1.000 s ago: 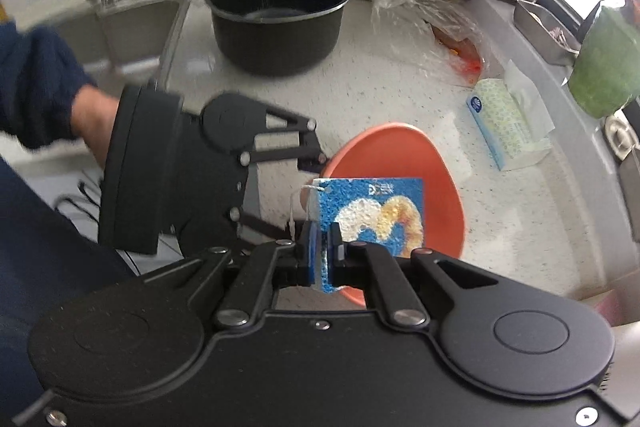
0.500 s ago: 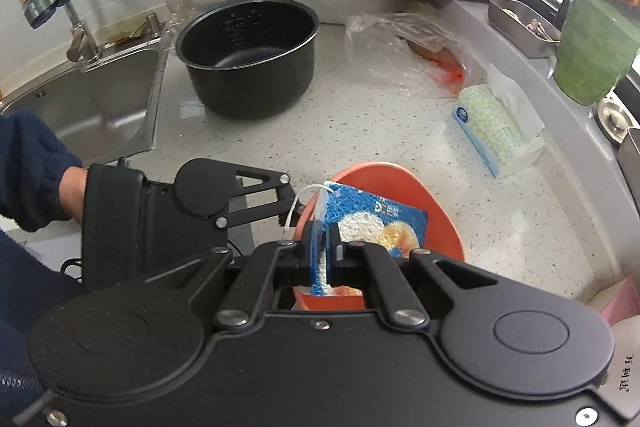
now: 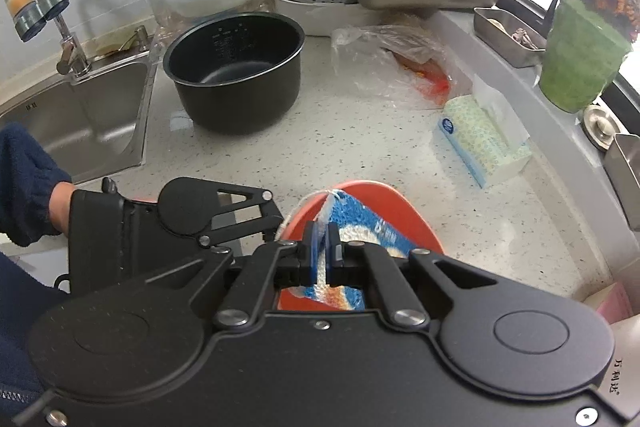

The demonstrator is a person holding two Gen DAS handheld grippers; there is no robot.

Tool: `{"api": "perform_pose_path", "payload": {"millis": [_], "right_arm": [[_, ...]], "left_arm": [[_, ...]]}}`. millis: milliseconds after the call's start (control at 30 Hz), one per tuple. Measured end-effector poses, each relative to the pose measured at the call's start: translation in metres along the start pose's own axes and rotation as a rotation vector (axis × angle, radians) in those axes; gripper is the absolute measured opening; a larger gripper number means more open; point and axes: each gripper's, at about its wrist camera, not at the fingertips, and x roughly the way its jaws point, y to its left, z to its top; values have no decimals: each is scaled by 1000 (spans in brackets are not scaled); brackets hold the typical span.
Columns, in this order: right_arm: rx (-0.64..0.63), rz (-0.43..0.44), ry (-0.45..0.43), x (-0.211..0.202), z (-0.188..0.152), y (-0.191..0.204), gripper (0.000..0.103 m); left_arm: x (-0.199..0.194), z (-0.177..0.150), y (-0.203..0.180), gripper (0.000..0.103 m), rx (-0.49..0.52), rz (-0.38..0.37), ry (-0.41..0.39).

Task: Clean bowl
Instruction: 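Scrub the sponge around inside the bowl with the right gripper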

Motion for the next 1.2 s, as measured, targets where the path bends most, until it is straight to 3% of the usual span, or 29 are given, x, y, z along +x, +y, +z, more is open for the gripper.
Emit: {"api": "perform_pose_path", "payload": {"millis": [500,1000,1100,1200], "right_arm": [[-39,36,56,-4,-18,5,2],[-56,-49,118,1,-40,-7,3],[-47,-71,112,1,-40,-10,3],[-11,-91,89,-4,-39,-13,5]], "left_arm": [[4,-2,22,37,29,-37,-11],[-2,-4,26,37,-25,-27,-27],[-3,-6,27,37,-60,-13,-35],[-3,-9,28,37,-159,2,-42]]}}
